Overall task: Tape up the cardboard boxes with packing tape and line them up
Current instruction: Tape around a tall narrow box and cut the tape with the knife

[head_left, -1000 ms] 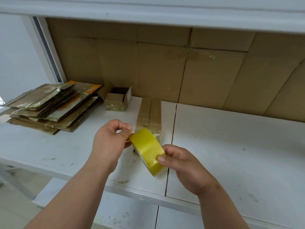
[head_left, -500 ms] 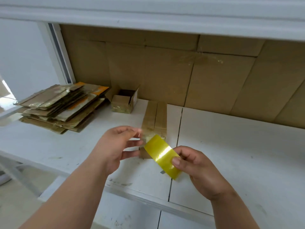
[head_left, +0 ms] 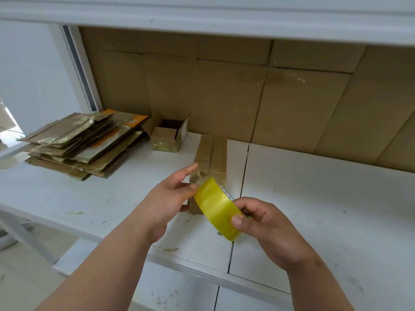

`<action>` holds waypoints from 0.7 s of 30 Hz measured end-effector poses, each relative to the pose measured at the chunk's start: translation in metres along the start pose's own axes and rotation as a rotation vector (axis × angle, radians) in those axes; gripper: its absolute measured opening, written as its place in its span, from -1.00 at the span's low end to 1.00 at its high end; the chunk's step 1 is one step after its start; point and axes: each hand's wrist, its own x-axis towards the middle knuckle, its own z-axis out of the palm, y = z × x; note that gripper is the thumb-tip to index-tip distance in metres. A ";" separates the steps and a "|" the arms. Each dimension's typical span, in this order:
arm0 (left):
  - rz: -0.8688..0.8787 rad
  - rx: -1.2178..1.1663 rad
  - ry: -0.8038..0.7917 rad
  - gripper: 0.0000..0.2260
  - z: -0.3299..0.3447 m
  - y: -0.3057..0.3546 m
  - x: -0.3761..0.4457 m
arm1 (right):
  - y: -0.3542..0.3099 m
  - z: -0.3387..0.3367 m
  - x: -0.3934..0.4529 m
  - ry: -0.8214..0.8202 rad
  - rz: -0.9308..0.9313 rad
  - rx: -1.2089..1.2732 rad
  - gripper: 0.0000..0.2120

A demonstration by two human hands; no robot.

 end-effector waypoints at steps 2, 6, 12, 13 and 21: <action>0.019 -0.043 0.020 -0.63 0.000 -0.002 0.000 | 0.000 -0.001 -0.001 -0.007 0.001 0.012 -0.65; 0.081 -0.093 0.113 -0.63 0.001 -0.005 0.000 | 0.002 -0.003 -0.001 -0.003 0.008 0.070 -0.61; 0.062 -0.303 0.229 -0.57 -0.006 0.001 0.003 | 0.005 -0.006 -0.003 -0.020 0.018 0.119 -0.50; 0.048 -0.325 0.219 -0.59 -0.008 0.003 0.003 | 0.006 -0.007 -0.003 -0.024 0.023 0.132 -0.47; 0.033 0.073 0.009 -0.45 -0.004 0.011 -0.002 | 0.005 -0.004 -0.002 -0.085 0.048 0.087 -0.48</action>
